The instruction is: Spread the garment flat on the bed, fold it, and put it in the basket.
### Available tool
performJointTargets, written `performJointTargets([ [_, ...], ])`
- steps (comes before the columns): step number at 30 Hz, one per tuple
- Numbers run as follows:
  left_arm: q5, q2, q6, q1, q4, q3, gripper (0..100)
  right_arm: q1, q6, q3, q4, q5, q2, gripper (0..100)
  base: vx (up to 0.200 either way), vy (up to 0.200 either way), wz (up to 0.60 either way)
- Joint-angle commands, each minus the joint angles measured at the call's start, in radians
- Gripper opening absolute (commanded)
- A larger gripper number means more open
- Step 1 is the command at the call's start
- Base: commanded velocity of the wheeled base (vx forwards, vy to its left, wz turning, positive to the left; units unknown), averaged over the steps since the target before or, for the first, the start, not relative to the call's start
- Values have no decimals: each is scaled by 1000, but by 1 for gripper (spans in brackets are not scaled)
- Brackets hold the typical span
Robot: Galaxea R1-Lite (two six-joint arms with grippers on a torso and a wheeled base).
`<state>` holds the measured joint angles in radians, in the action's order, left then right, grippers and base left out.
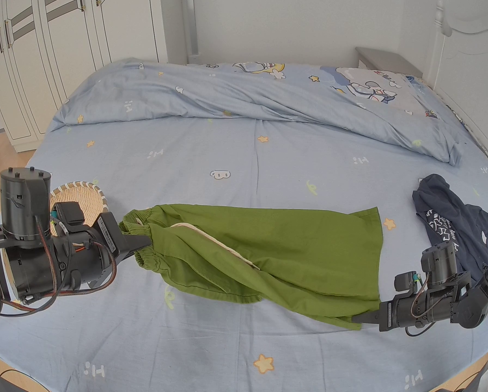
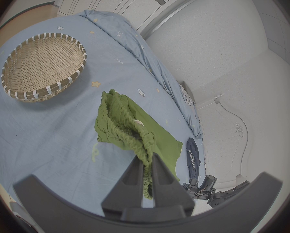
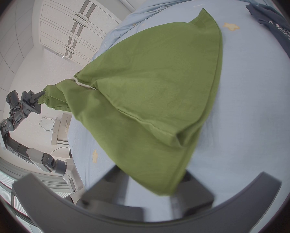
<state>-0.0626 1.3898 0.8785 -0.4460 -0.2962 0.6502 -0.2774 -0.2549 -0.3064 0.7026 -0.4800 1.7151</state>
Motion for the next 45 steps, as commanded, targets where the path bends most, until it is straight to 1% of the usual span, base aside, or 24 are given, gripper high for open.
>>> performJointTargets([
  [1,0,2,0,0,0,0,0,-2,0,0,2,-2,0,0,0,0,0],
  [14,-2,0,0,1,0,0,0,1,-9,3,-5,-3,-11,0,0,0,0],
  [15,-2,-2,0,1,2,2,0,-2,-32,7,-3,-5,-22,0,0,0,0],
  [16,-2,-3,0,1,2,2,0,-2,-37,7,-3,-6,-25,0,0,0,0],
  [17,-3,-18,0,1,5,3,0,-3,-66,7,-12,-11,-58,0,0,0,0],
  [19,-28,-46,-7,1,31,5,0,-6,-101,4,-28,-14,-115,0,0,0,0],
  [21,-69,-77,-29,3,81,6,0,-6,-124,-11,-84,-14,-170,0,0,0,0],
  [22,-95,-92,-42,7,111,5,0,-6,-127,-28,-137,-14,-206,0,0,0,0],
  [23,-117,-104,-52,10,134,5,0,-5,-127,-50,-193,-14,-235,0,0,0,0],
  [25,-152,-123,-66,20,173,2,0,1,-122,-111,-356,-14,-302,0,0,0,0],
  [28,-160,-129,-84,38,198,-12,0,11,-104,-194,-563,-14,-381,0,0,0,0],
  [30,-160,-130,-98,44,200,-29,0,23,-83,-221,-632,-14,-402,0,0,0,0],
  [31,-160,-132,-115,47,200,-47,0,44,-60,-235,-673,-14,-414,0,0,0,0],
  [32,-160,-132,-116,49,200,-49,0,46,-58,-237,-678,-14,-416,0,0,0,0],
  [33,-160,-140,-136,52,198,-75,0,78,-27,-244,-724,-14,-423,0,0,0,0],
  [34,-160,-140,-138,52,198,-77,0,81,-24,-243,-727,-14,-423,0,0,0,0],
  [35,-161,-147,-142,52,196,-92,0,110,0,-241,-753,-14,-427,0,0,0,0],
  [36,-161,-150,-142,53,196,-98,0,130,19,-234,-761,-14,-423,0,0,0,0],
  [37,-161,-150,-142,53,196,-98,0,130,19,-234,-761,-14,-423,0,0,0,0],
  [39,-161,-166,-142,50,201,-103,0,169,52,-221,-759,-17,-413,0,0,0,0],
  [43,-163,-170,-145,44,196,-121,0,202,60,-241,-747,-68,-359,0,0,0,0],
  [45,-163,-170,-147,44,195,-129,0,211,60,-266,-736,-75,-322,0,0,0,0],
])
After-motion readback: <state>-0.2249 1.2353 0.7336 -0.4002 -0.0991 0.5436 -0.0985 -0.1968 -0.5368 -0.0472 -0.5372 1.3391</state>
